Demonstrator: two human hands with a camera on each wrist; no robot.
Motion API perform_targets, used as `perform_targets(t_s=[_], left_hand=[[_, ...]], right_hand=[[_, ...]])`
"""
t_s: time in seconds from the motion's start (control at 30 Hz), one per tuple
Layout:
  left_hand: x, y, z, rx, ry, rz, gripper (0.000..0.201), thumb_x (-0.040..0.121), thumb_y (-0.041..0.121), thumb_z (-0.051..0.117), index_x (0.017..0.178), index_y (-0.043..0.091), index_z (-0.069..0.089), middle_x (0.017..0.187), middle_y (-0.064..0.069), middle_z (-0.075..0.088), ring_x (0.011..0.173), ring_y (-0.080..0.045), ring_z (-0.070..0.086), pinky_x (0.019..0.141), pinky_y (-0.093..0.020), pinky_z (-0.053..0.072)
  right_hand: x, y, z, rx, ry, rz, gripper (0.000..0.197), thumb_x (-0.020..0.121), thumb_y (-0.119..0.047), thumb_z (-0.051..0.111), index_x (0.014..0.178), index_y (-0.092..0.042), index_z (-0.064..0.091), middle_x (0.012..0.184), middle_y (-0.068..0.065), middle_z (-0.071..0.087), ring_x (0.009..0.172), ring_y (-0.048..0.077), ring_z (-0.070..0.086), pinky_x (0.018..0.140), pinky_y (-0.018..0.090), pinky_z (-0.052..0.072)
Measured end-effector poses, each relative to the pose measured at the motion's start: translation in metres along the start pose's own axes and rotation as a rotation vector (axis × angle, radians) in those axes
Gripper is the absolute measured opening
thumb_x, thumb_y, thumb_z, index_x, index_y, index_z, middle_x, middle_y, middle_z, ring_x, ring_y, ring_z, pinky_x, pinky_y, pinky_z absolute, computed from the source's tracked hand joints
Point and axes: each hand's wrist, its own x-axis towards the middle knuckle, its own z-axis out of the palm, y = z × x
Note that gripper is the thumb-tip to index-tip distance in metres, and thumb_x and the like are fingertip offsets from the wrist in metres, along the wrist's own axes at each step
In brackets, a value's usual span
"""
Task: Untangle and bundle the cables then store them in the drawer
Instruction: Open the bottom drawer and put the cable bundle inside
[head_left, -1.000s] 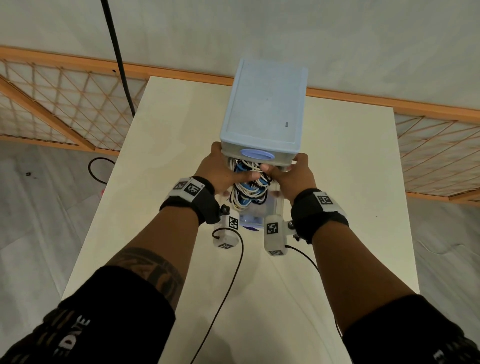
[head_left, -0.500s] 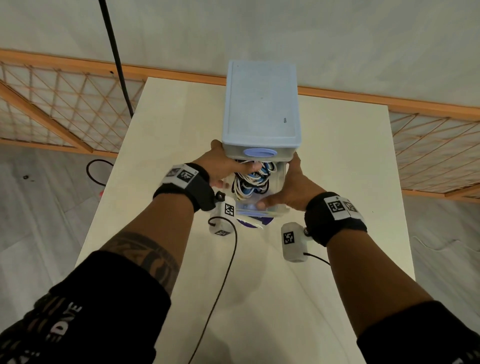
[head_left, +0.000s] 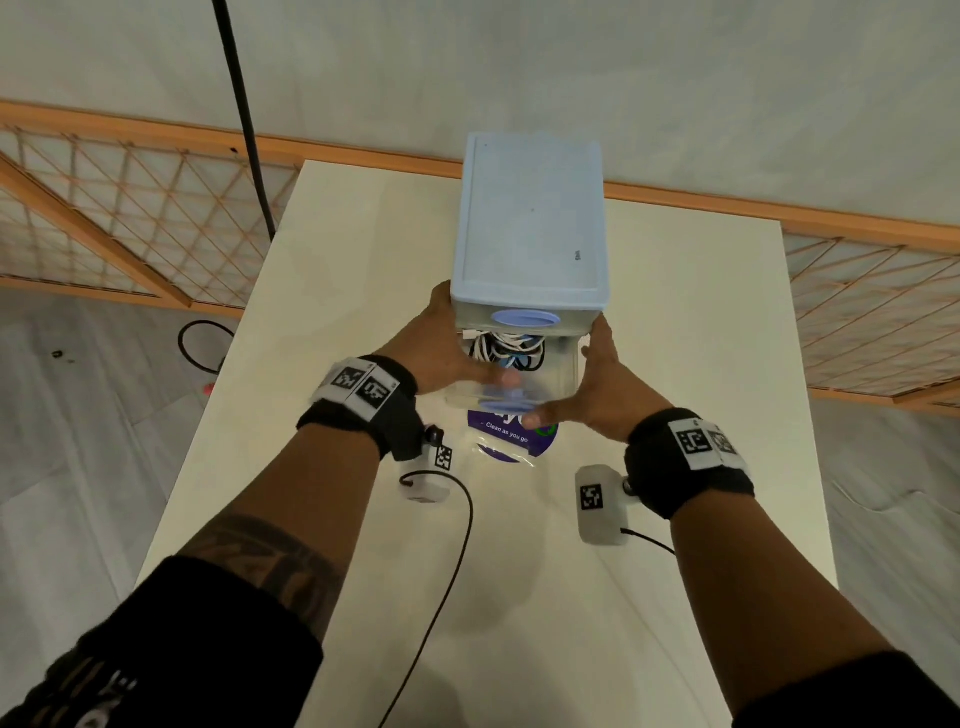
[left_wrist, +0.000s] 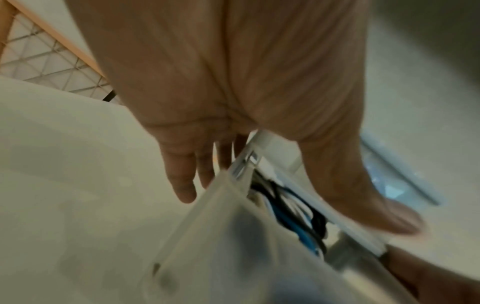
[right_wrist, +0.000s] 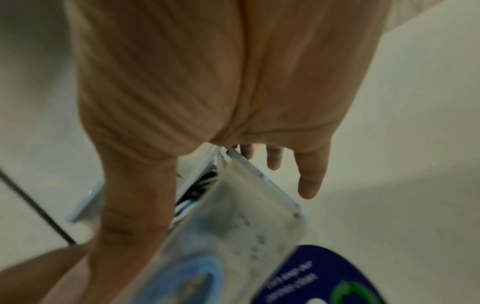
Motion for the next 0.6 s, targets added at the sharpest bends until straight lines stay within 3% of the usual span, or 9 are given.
perform_targets(t_s=[0.07,0.13,0.27,0.4,0.5,0.6], left_hand=[[-0.007,-0.002,0.003,0.063,-0.069,0.012,0.136,0.062,0.03,0.1,0.161,0.018,0.007,0.141,0.014,0.039,0.128,-0.005,0.042,0.099,-0.018,0.035],[-0.008,-0.005,0.008,0.099,0.0,0.04,0.127,0.064,0.028,0.1,0.159,0.016,0.017,0.141,0.01,0.047,0.125,-0.009,0.048,0.096,-0.019,0.038],[0.002,-0.012,0.015,0.065,0.275,0.035,0.077,0.08,0.034,0.089,0.142,0.014,0.048,0.127,-0.005,0.07,0.112,-0.026,0.068,0.094,-0.038,0.055],[0.009,-0.017,0.019,0.057,0.33,0.049,0.065,0.083,0.03,0.087,0.137,0.014,0.055,0.123,-0.006,0.072,0.11,-0.025,0.069,0.096,-0.039,0.055],[0.012,-0.016,0.019,0.007,0.382,0.043,0.055,0.084,0.027,0.087,0.131,0.013,0.061,0.112,-0.003,0.073,0.103,-0.026,0.07,0.089,-0.035,0.055],[0.017,-0.016,0.018,-0.005,0.397,0.026,0.053,0.081,0.028,0.088,0.126,0.014,0.064,0.106,-0.002,0.074,0.096,-0.026,0.071,0.087,-0.037,0.057]], right_hand=[[-0.002,0.006,0.003,-0.043,0.065,-0.012,0.124,0.055,-0.012,0.099,0.148,-0.032,0.019,0.137,-0.018,0.039,0.115,-0.005,0.047,0.081,0.004,0.045],[0.0,0.006,0.007,-0.054,0.174,-0.015,0.118,0.055,-0.022,0.1,0.149,-0.028,0.027,0.139,-0.016,0.044,0.121,0.009,0.049,0.092,0.023,0.05],[0.016,-0.003,0.012,-0.021,0.391,0.032,0.073,0.074,-0.022,0.089,0.133,-0.018,0.047,0.116,-0.013,0.058,0.103,0.013,0.061,0.088,0.03,0.052],[0.025,-0.003,0.016,-0.055,0.454,0.047,0.06,0.074,-0.017,0.088,0.121,-0.017,0.051,0.106,-0.007,0.063,0.093,0.017,0.063,0.081,0.033,0.053],[0.028,-0.004,0.015,-0.077,0.493,0.05,0.05,0.08,-0.018,0.084,0.116,-0.013,0.051,0.099,-0.004,0.063,0.088,0.02,0.063,0.076,0.035,0.054],[0.034,-0.007,0.011,-0.098,0.485,0.06,0.047,0.081,-0.017,0.081,0.117,-0.01,0.052,0.099,0.0,0.064,0.088,0.026,0.066,0.081,0.044,0.058]])
